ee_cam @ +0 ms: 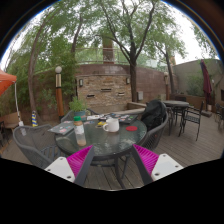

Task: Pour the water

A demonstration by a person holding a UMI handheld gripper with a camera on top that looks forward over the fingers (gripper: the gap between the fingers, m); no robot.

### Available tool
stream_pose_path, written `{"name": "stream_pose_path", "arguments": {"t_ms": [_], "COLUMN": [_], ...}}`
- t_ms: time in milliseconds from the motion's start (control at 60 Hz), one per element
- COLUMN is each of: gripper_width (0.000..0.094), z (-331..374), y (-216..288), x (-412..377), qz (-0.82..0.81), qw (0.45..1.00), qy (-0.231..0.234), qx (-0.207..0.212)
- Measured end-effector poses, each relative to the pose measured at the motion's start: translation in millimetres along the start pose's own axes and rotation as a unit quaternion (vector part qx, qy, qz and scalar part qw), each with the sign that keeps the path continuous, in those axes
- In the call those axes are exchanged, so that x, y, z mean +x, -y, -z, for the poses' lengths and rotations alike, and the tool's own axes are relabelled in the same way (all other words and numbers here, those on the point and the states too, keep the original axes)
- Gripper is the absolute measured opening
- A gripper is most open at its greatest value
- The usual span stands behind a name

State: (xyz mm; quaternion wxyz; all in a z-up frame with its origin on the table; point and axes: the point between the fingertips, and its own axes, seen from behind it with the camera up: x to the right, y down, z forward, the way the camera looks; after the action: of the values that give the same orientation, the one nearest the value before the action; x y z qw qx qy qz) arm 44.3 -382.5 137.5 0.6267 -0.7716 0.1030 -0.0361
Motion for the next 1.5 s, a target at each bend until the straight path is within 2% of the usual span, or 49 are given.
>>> {"name": "stream_pose_path", "arguments": {"t_ms": [300,533,700,900,1050,1100,1117,1183,1267,1400,1500], "gripper_width": [0.0830,0.0829,0.0831,0.0826,0.0807,0.0764,0.0723,0.0452,0.0454,0.0452,0.0397], "z": [-31,-105,-168,-251,-300,-301,-304,-310,-314,-318,-316], "y": [9,-1,-7,-5,6,4,2,-9,-11,-13,-12], "x": [-17,-61,-124,-185,-193,-194,-194,-191,-189,-191,-194], "qz": [-0.012,0.024,0.011,0.012,0.023,0.020,0.018,0.017,-0.005,0.002,0.010], "qw": [0.999,0.999,0.996,0.996,0.997,0.998,0.998,0.999,0.999,0.999,0.999], "qy": [0.033,0.045,0.078,0.078,0.035,0.027,0.026,0.011,0.009,0.021,0.028], "qx": [0.009,0.020,0.029,0.042,0.058,0.058,0.056,0.037,0.046,0.036,0.042]}}
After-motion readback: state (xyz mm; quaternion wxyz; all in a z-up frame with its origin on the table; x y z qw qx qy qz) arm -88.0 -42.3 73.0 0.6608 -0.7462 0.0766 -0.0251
